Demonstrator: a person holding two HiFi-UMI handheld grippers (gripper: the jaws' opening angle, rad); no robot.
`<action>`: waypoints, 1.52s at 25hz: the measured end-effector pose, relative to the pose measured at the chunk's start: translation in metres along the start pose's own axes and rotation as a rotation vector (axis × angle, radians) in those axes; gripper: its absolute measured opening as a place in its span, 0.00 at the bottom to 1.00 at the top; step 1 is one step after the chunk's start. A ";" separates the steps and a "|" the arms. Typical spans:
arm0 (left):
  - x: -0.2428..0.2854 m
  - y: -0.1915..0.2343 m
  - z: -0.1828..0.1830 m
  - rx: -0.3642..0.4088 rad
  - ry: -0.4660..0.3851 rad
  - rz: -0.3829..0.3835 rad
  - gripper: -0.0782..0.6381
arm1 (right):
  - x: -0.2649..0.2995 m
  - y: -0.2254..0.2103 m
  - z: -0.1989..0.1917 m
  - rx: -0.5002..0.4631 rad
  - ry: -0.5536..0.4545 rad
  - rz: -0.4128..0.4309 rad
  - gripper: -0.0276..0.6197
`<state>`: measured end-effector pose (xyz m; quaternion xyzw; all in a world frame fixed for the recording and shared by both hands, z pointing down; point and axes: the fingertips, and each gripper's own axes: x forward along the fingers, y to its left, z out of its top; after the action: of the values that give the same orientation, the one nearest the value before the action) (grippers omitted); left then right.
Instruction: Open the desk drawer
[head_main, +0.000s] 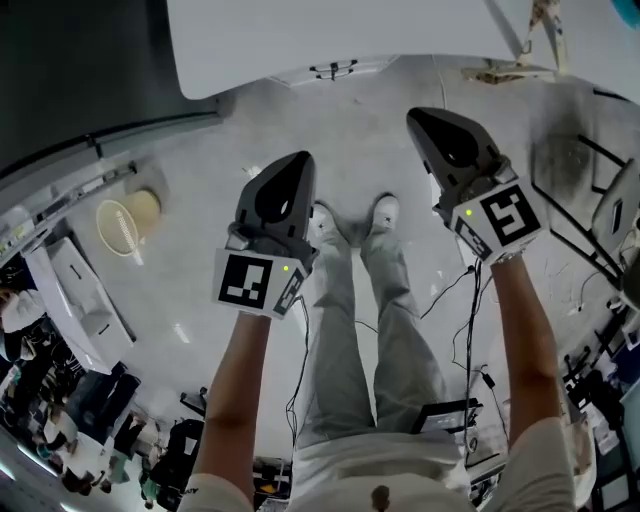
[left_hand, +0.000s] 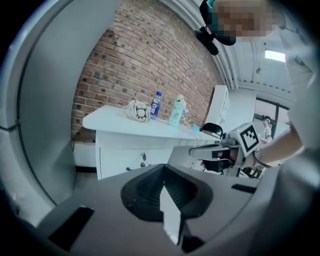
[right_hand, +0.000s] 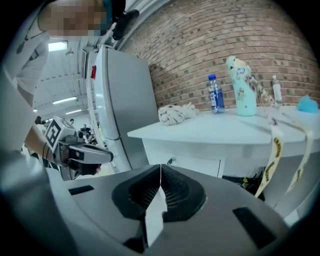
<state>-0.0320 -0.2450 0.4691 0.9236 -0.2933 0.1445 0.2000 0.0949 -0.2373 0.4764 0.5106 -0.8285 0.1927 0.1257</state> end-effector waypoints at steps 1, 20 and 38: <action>0.006 0.005 -0.014 0.005 0.011 -0.008 0.12 | 0.013 -0.004 -0.013 0.005 0.006 -0.003 0.08; 0.139 0.071 -0.175 0.443 0.245 -0.066 0.12 | 0.137 -0.041 -0.181 -0.444 0.242 -0.073 0.09; 0.230 0.131 -0.237 0.984 0.500 -0.075 0.28 | 0.221 -0.069 -0.259 -0.968 0.477 0.018 0.27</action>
<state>0.0350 -0.3467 0.8029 0.8556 -0.1017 0.4720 -0.1865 0.0610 -0.3258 0.8111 0.3292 -0.7755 -0.0994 0.5294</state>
